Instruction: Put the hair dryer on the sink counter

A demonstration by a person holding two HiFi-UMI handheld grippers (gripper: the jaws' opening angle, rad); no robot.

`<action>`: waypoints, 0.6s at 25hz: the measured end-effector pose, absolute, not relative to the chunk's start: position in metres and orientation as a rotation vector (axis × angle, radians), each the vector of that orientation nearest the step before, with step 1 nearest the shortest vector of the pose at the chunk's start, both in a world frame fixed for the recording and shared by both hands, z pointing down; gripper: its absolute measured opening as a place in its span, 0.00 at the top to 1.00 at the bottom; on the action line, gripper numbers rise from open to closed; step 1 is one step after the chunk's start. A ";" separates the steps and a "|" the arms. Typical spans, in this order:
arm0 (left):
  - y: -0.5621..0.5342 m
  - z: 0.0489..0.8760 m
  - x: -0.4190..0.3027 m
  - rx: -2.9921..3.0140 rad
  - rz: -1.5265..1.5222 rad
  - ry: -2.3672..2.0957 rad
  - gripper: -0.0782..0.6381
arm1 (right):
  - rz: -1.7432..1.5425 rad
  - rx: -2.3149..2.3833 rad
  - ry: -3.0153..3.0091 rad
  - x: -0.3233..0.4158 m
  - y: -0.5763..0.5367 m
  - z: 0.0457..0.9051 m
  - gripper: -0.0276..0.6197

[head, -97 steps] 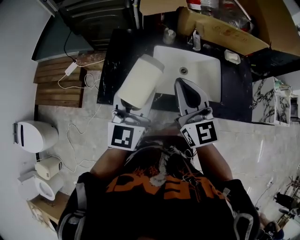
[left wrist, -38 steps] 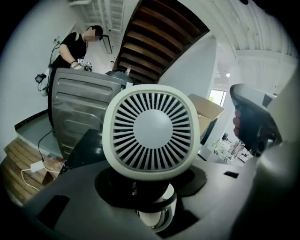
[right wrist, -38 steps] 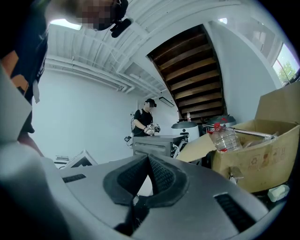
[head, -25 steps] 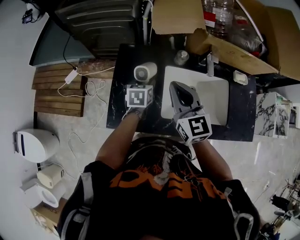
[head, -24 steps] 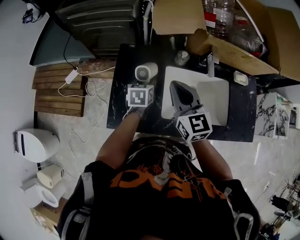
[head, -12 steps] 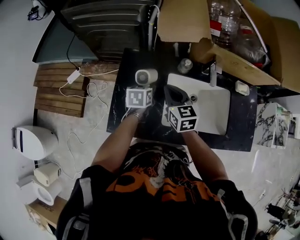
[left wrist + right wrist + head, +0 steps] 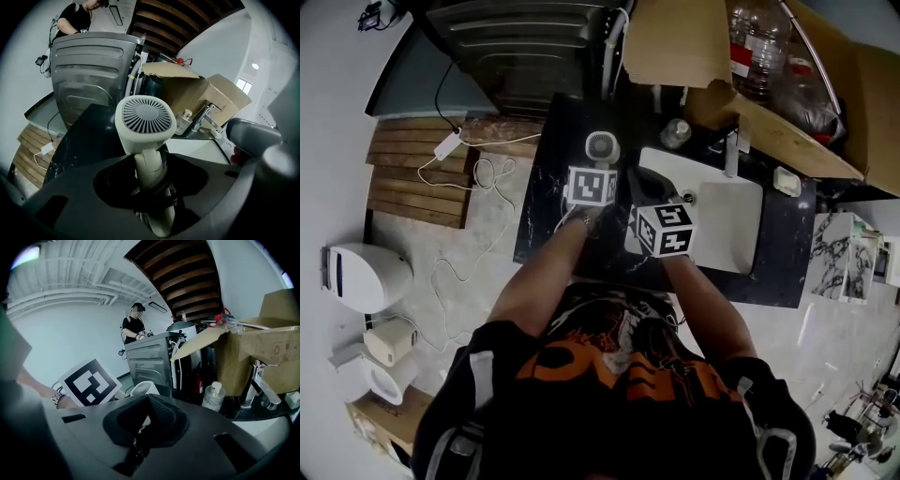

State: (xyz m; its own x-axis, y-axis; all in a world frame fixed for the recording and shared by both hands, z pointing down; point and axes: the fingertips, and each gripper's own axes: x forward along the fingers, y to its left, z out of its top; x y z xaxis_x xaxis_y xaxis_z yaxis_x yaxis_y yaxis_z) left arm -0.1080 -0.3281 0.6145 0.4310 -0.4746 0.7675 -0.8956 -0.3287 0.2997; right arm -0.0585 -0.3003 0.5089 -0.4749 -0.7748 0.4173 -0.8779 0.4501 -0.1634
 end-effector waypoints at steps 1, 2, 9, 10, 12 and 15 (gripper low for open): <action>-0.328 0.616 -0.108 1.956 0.748 -1.156 0.57 | 0.542 1.424 -2.419 -0.057 -0.301 0.511 0.94; -0.328 0.617 -0.107 1.954 0.758 -1.156 0.57 | 0.560 1.430 -2.416 -0.054 -0.302 0.513 0.94; -0.321 0.620 -0.104 1.968 0.826 -1.108 0.42 | 0.599 1.421 -2.407 -0.052 -0.305 0.524 0.94; -0.320 0.620 -0.103 1.970 0.817 -1.098 0.40 | 0.605 1.414 -2.405 -0.052 -0.305 0.527 0.94; -0.324 0.614 -0.098 2.004 0.748 -1.083 0.38 | 0.620 1.400 -2.395 -0.052 -0.305 0.534 0.94; -0.326 0.606 -0.100 2.031 0.729 -1.096 0.37 | 0.637 1.391 -2.381 -0.051 -0.306 0.542 0.94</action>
State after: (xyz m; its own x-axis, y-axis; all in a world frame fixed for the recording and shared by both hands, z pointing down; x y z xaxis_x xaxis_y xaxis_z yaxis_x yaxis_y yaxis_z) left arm -0.1002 -0.3259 0.6061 0.4820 -0.4662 0.7419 -0.8644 -0.3916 0.3154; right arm -0.0511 -0.3057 0.5423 -0.4800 -0.7383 0.4738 -0.8763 0.4293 -0.2187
